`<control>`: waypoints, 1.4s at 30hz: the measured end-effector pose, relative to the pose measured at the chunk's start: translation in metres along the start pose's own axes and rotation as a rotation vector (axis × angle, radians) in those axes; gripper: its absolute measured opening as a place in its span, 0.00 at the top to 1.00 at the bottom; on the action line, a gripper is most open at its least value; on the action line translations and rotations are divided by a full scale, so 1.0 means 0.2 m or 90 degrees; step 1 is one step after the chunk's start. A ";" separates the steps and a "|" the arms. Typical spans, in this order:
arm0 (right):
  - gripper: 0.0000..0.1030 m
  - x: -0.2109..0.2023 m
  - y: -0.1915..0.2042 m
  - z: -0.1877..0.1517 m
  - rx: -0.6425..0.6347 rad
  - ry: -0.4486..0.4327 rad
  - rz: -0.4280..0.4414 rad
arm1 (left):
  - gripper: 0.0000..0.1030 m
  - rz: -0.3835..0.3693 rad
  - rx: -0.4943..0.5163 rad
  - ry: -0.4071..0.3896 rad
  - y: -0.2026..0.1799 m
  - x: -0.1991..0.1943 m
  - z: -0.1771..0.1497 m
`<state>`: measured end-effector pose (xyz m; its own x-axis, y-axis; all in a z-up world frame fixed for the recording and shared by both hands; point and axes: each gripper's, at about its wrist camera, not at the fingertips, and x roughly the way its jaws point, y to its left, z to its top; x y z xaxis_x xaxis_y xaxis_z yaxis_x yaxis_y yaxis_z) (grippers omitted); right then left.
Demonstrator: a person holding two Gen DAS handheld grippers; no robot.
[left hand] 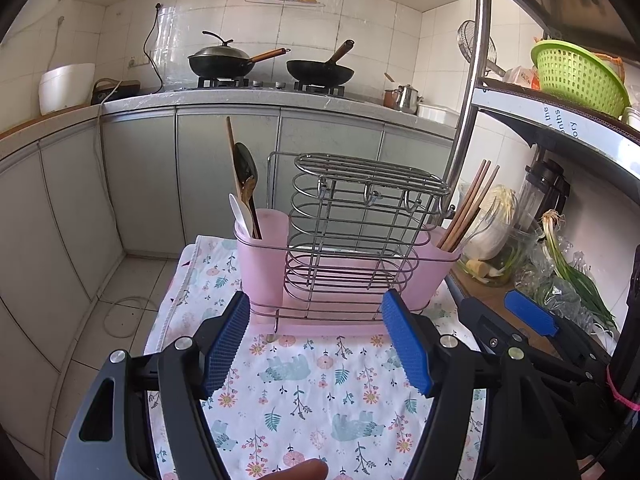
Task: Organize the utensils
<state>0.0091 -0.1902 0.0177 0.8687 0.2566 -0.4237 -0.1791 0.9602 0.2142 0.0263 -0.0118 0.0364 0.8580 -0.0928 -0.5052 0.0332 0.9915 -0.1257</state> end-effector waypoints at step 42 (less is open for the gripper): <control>0.28 0.00 -0.01 -0.02 0.000 -0.001 -0.001 | 0.34 -0.001 -0.005 0.005 0.00 0.01 -0.01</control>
<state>0.0071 -0.1908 0.0140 0.8697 0.2542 -0.4230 -0.1768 0.9607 0.2139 0.0263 -0.0114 0.0332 0.8538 -0.0947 -0.5119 0.0299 0.9906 -0.1334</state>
